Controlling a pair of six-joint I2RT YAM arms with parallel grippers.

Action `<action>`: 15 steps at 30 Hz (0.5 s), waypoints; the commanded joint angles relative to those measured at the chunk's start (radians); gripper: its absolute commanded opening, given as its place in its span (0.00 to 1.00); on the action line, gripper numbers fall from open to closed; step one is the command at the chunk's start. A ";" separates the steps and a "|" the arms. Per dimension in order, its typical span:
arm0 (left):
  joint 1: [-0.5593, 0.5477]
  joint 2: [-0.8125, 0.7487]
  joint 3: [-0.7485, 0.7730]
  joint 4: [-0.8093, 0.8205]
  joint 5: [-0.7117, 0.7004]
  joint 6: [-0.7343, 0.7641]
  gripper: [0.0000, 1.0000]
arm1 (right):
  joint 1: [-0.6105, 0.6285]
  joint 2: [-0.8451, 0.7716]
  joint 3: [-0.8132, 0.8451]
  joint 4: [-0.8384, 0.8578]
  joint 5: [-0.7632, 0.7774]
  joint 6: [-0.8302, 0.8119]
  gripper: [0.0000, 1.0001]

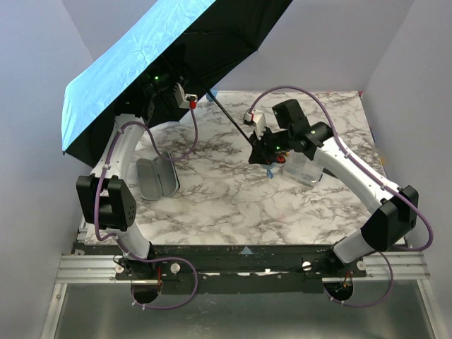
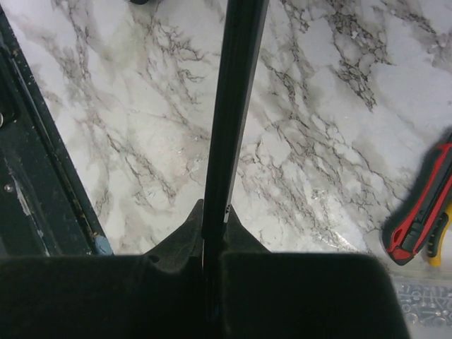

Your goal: Open the umbrella

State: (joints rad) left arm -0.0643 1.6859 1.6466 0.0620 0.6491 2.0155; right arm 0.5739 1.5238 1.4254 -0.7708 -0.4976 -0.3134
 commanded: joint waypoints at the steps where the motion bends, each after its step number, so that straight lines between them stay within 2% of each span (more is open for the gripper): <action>1: 0.371 0.055 0.147 0.285 -0.804 0.006 0.22 | 0.001 -0.112 -0.116 -0.592 -0.058 -0.211 0.00; 7: 0.390 0.080 0.177 0.278 -0.817 0.006 0.22 | 0.000 -0.127 -0.139 -0.595 -0.039 -0.216 0.00; 11: 0.386 0.052 0.114 0.312 -0.768 0.002 0.24 | 0.001 -0.128 -0.119 -0.570 -0.065 -0.201 0.00; 15: 0.332 0.043 0.125 0.276 -0.760 -0.027 0.25 | 0.001 -0.112 -0.056 -0.532 -0.107 -0.184 0.00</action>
State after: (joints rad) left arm -0.0505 1.7264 1.7035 0.0128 0.6754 2.0270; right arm 0.5694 1.4979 1.4174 -0.7216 -0.4572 -0.3122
